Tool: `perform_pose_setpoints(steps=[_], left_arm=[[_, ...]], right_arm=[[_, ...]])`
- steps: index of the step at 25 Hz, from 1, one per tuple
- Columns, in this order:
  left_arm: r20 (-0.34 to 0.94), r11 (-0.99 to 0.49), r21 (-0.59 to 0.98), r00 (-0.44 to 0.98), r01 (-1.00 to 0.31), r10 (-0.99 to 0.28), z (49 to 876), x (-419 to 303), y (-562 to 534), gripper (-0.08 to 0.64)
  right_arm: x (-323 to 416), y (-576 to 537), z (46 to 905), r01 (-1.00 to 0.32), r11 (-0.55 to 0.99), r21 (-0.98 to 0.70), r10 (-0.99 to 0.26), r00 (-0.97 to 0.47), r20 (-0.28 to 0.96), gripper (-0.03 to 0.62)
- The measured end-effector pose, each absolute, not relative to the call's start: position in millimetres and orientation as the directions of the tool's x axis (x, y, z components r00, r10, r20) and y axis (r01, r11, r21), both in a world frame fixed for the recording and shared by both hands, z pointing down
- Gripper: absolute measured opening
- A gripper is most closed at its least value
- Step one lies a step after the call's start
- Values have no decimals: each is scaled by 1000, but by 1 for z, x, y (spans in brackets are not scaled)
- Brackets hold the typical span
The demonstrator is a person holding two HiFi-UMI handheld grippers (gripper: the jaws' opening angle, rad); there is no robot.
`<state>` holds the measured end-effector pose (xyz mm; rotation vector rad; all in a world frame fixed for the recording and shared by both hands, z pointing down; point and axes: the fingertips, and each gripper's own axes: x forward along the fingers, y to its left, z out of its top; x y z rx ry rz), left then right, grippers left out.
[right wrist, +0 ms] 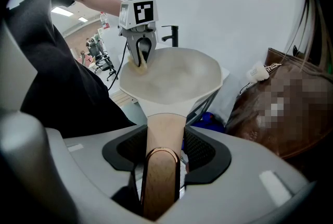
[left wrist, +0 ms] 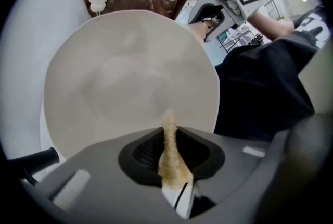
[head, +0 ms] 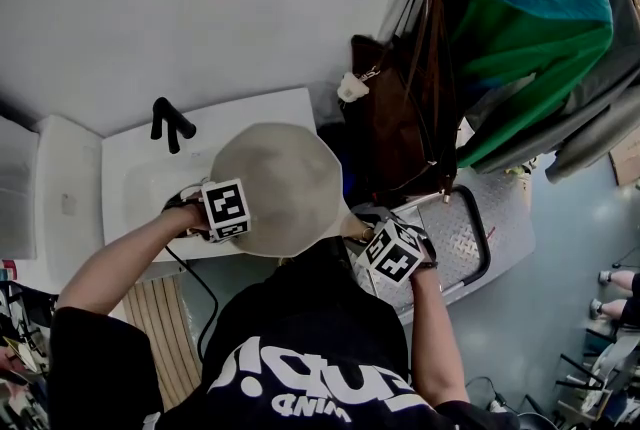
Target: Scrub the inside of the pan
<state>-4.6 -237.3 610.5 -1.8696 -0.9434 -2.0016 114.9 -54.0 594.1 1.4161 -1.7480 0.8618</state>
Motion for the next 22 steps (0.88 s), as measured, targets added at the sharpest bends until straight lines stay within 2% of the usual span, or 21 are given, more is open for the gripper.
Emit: perform_pose_setpoints(steps=[4, 14, 22], left_arm=[[933, -758, 356, -155, 547, 326, 611, -7, -216, 75], [902, -746, 421, -151, 516, 405, 614, -2, -186, 75], [846, -744, 509, -93, 434, 525, 615, 16, -155, 74]], right_arm=[[115, -55, 594, -983, 173, -59, -504, -140, 853, 224], [114, -55, 595, -983, 173, -61, -502, -141, 853, 224], [114, -55, 595, -983, 173, -59, -503, -140, 853, 225]])
